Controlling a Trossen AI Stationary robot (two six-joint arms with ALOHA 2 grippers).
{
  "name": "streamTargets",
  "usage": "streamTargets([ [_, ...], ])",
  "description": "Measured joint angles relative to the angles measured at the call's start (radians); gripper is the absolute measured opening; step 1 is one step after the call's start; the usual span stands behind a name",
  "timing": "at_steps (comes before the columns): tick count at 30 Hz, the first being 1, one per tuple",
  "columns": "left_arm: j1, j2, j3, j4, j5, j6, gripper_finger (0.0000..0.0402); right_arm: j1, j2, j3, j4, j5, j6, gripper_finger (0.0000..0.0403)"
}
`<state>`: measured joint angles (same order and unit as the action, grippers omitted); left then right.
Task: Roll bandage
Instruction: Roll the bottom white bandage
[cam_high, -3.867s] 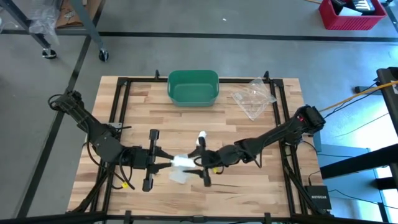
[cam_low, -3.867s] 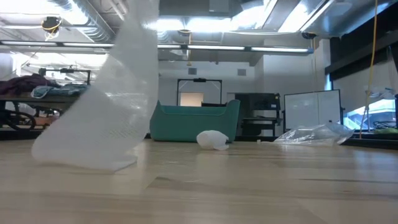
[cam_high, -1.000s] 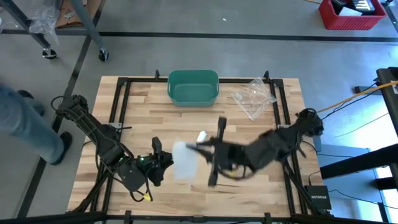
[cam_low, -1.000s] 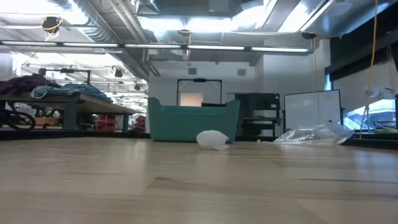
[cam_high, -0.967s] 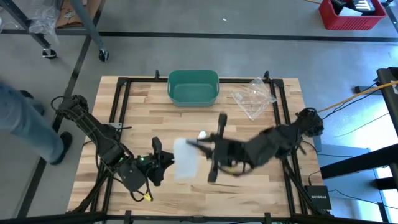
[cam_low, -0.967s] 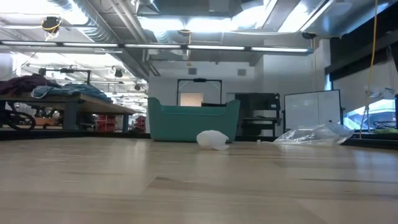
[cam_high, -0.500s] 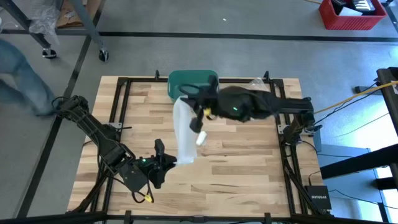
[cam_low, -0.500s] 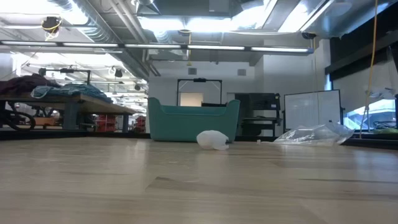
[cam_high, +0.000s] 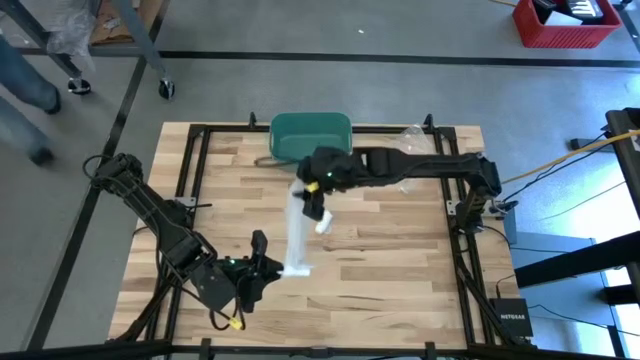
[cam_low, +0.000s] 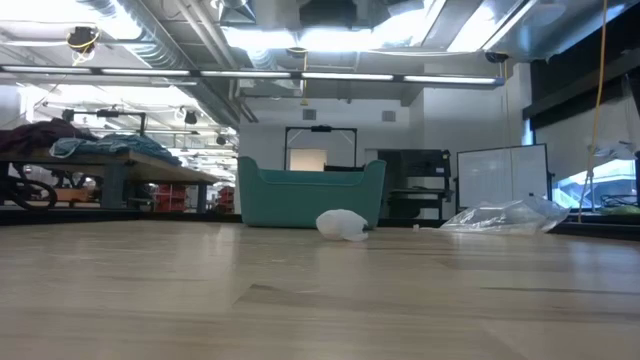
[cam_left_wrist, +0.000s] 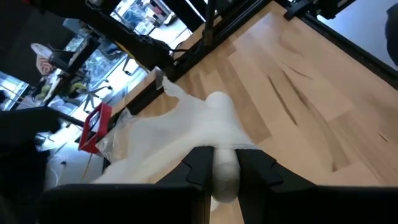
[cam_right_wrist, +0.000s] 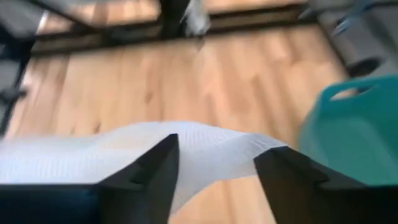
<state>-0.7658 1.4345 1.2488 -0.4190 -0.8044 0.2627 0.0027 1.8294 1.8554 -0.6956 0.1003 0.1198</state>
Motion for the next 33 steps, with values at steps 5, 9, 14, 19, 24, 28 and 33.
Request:
streamTargets([
  [5,0.002,0.0,0.0,-0.036,0.0,-0.046,0.004,0.002,0.0,-0.036,-0.048,-0.135,-0.001,0.0241],
  [9,0.013,-0.001,0.0,-0.072,0.002,-0.103,0.004,0.002,-0.005,0.011,-0.096,-0.182,0.003,0.025],
  [14,0.047,-0.004,0.0,-0.077,0.171,-0.203,0.004,0.003,-0.011,0.091,-0.101,-0.118,-0.099,0.0249],
  [19,0.081,-0.031,0.0,-0.067,0.432,-0.405,0.004,0.002,-0.01,0.095,-0.107,0.007,-0.129,0.0249],
  [24,0.056,-0.039,0.0,-0.059,0.52,-0.524,0.004,0.003,-0.006,0.062,-0.162,-0.028,-0.207,0.0248],
  [28,0.036,-0.04,0.0,-0.059,0.52,-0.573,0.004,0.004,-0.004,0.046,-0.248,-0.158,-0.227,0.0248],
  [33,0.033,-0.04,0.0,-0.058,0.519,-0.623,0.004,0.037,-0.004,0.046,-0.425,-0.288,-0.207,0.0248],
])
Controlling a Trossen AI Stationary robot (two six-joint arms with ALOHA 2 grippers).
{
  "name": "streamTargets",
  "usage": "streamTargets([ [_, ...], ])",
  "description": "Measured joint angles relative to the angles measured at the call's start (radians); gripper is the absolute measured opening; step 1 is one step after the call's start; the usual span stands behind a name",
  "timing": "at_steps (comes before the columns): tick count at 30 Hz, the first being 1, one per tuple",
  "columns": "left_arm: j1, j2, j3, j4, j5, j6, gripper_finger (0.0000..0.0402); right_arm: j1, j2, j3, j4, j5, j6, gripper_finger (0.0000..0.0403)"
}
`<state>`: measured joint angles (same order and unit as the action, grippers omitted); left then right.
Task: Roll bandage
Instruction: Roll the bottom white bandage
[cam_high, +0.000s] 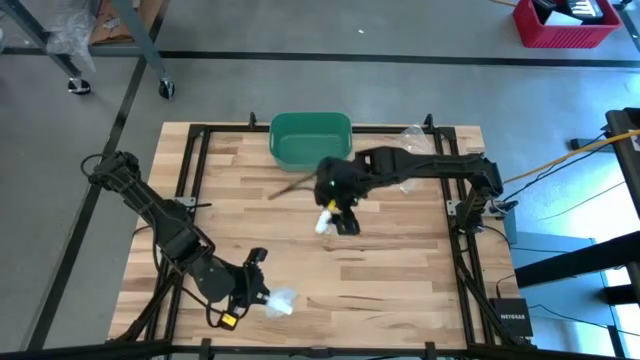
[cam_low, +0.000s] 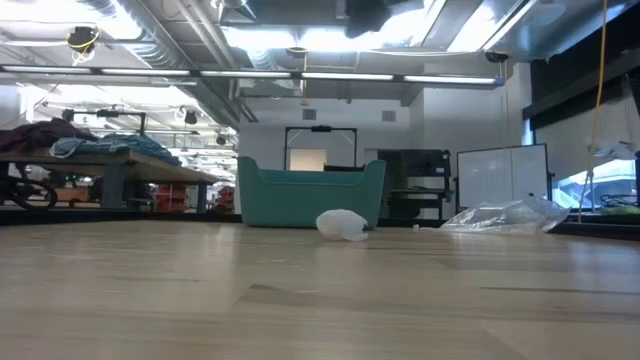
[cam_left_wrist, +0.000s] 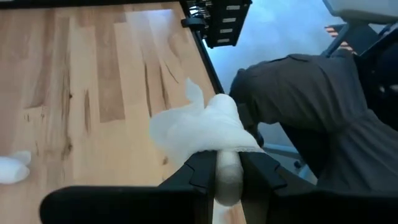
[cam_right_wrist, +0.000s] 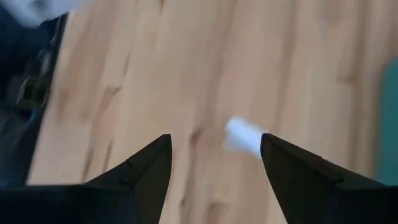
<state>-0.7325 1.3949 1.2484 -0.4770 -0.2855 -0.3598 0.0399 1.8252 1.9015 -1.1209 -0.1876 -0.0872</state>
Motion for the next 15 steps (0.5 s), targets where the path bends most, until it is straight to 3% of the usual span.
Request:
streamTargets([
  [4,0.011,0.0,0.0,-0.001,-0.004,-0.029,0.004,0.083,-0.012,-0.035,-0.031,-0.007,0.007,0.0248],
  [8,0.016,0.0,0.0,-0.004,-0.01,-0.05,0.004,0.164,-0.095,-0.211,0.175,0.003,0.008,0.0248],
  [11,0.015,0.0,0.0,-0.005,-0.018,-0.048,0.004,0.203,-0.213,-0.437,0.528,0.051,0.03,0.0248],
  [15,0.023,0.0,0.0,-0.004,-0.053,-0.022,0.004,0.247,-0.288,-0.729,1.179,0.127,0.108,0.0248],
])
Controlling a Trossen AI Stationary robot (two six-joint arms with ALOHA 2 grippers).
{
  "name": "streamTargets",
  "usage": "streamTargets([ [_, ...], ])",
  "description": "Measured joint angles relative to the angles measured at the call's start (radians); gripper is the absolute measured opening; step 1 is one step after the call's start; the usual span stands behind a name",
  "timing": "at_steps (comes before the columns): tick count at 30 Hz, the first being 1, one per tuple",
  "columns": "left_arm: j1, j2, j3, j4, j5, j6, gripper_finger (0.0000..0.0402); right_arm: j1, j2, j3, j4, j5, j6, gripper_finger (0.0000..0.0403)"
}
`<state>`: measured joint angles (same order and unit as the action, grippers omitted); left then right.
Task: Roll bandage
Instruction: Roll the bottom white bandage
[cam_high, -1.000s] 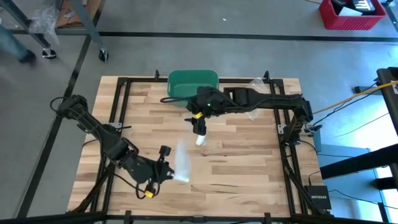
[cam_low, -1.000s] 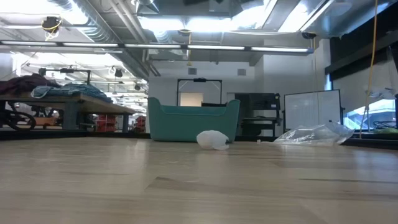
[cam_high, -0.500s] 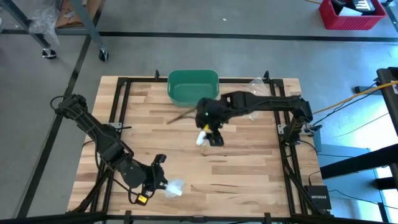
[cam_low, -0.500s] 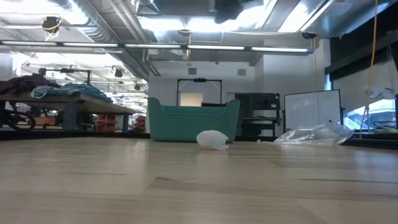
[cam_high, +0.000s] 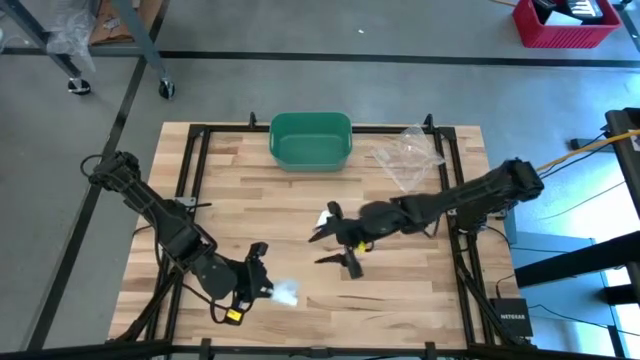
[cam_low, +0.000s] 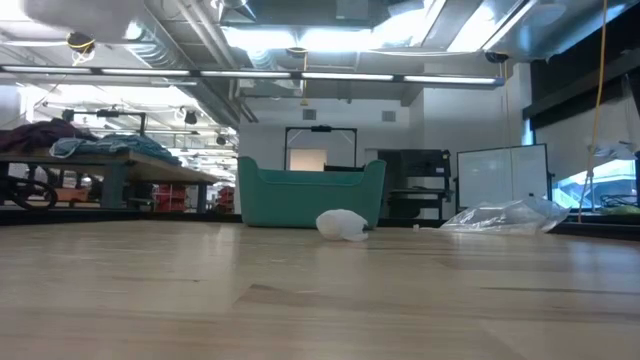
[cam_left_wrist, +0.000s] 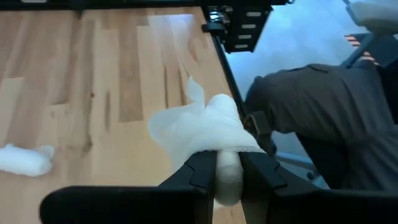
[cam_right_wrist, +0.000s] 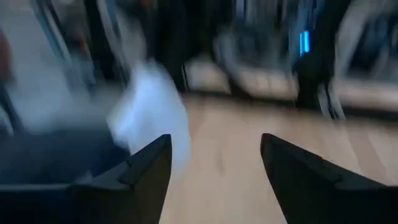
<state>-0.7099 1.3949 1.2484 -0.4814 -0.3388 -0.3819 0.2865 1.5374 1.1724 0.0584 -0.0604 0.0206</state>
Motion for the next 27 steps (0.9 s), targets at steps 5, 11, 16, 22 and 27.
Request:
streamTargets([
  [5,0.034,0.0,0.0,0.005,-0.007,-0.001,0.004,0.049,0.059,-0.16,0.569,0.001,0.058,0.0248],
  [11,0.059,0.0,0.0,0.032,-0.015,0.016,0.004,0.068,0.141,-0.123,0.587,0.013,0.03,0.0248],
  [16,0.059,0.0,0.0,0.033,-0.031,0.031,0.004,0.066,0.148,-0.089,0.515,0.052,0.024,0.0248],
  [22,0.058,0.0,0.0,0.058,-0.042,0.056,0.004,0.068,0.147,-0.076,0.434,0.106,0.023,0.0248],
  [27,0.059,0.0,0.001,0.08,-0.043,0.077,0.004,0.067,0.151,-0.077,0.429,0.125,0.024,0.0248],
])
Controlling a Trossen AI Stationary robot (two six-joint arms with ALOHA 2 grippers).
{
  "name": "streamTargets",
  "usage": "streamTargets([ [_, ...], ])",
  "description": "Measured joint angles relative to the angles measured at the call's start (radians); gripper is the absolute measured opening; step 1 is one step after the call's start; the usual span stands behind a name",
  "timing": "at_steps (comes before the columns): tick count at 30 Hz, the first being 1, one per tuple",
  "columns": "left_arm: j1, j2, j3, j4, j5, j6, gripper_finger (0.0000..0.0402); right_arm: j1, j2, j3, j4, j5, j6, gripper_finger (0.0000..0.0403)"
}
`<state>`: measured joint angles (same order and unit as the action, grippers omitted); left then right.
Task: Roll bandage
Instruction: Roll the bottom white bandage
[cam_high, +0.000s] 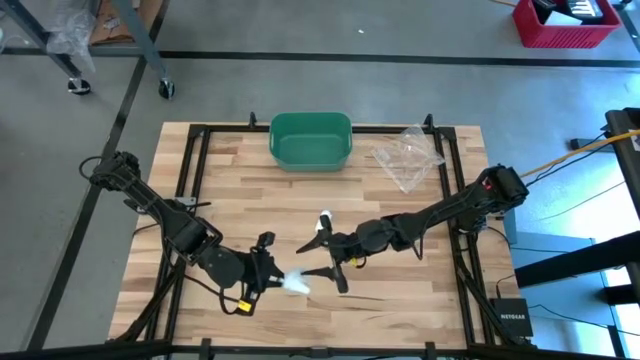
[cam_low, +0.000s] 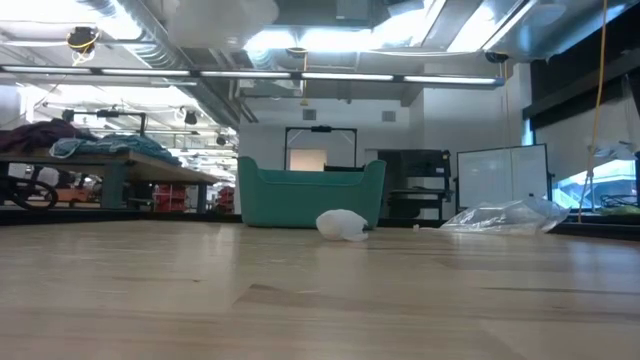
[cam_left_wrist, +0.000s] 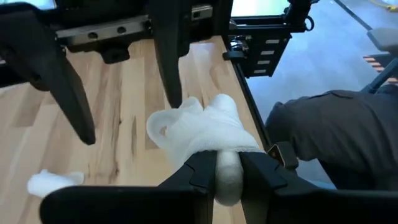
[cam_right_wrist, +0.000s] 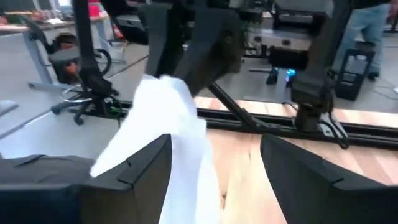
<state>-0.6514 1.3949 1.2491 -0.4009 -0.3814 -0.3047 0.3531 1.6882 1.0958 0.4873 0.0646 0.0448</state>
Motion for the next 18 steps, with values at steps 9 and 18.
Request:
streamTargets([
  [9,-0.02,-0.001,0.0,0.197,-0.01,0.176,0.004,-0.001,0.0,0.0,-0.143,0.031,0.0,0.0248],
  [18,-0.075,-0.056,0.0,0.089,-0.251,0.144,0.004,0.0,-0.094,0.058,-0.45,0.029,0.033,0.0248],
])
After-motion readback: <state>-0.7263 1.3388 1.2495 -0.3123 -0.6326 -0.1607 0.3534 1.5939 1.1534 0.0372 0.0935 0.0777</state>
